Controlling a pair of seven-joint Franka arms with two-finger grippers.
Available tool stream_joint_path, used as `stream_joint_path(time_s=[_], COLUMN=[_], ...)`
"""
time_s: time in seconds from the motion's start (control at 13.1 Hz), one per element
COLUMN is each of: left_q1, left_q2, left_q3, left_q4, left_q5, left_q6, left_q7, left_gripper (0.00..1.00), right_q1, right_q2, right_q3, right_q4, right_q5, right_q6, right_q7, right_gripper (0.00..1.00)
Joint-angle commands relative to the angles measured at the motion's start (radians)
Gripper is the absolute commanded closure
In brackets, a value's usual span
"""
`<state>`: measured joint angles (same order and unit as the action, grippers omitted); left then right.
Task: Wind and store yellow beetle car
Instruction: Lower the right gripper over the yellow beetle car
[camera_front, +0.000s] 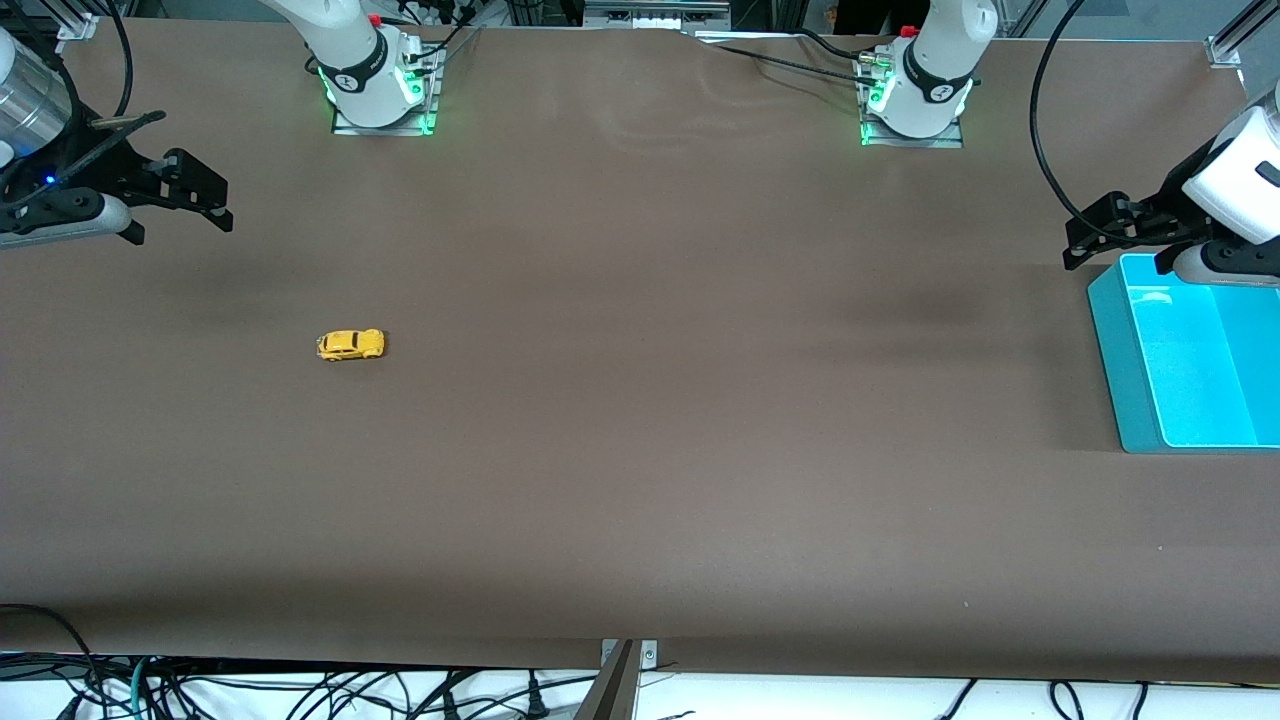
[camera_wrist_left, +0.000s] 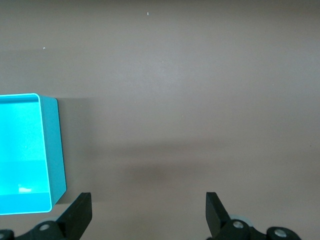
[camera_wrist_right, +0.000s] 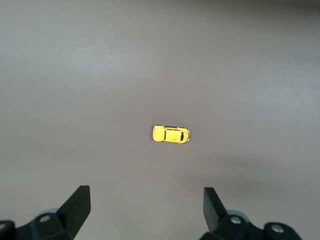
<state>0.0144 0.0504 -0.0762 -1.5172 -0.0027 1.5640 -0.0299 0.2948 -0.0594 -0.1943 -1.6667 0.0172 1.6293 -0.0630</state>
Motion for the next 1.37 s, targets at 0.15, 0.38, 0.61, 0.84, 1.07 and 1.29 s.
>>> stream_joint_path(time_s=[0.15, 0.38, 0.61, 0.84, 1.07, 1.29], left_q1=[-0.011, -0.011, -0.016, -0.014, -0.014, -0.013], left_q2=[0.011, 0.011, 0.011, 0.009, 0.011, 0.011], left_q3=[0.009, 0.012, 0.004, 0.006, 0.006, 0.009], left_q4=[0.023, 0.025, 0.026, 0.026, 0.026, 0.026], left_q5=[0.026, 0.026, 0.027, 0.026, 0.026, 0.027], left_q6=[-0.015, -0.015, -0.013, -0.018, -0.016, -0.016], left_q7=[0.002, 0.002, -0.004, -0.002, -0.004, 0.001], left_gripper=[0.0, 0.0, 0.0, 0.0, 0.0, 0.0], right_q1=[0.001, 0.001, 0.0, 0.001, 0.001, 0.001], right_q2=[-0.036, -0.042, -0.048, -0.046, -0.031, -0.023], right_q3=[0.003, 0.003, 0.003, 0.004, 0.01, 0.013], right_q4=[-0.033, -0.053, -0.076, -0.146, -0.229, -0.339], right_q5=[-0.005, -0.005, -0.011, -0.017, -0.016, -0.017], right_q6=[-0.005, -0.006, 0.0, 0.036, 0.098, 0.21], right_q7=[0.003, 0.003, 0.008, -0.009, -0.211, -0.247], right_gripper=[0.0, 0.0, 0.0, 0.0, 0.0, 0.0])
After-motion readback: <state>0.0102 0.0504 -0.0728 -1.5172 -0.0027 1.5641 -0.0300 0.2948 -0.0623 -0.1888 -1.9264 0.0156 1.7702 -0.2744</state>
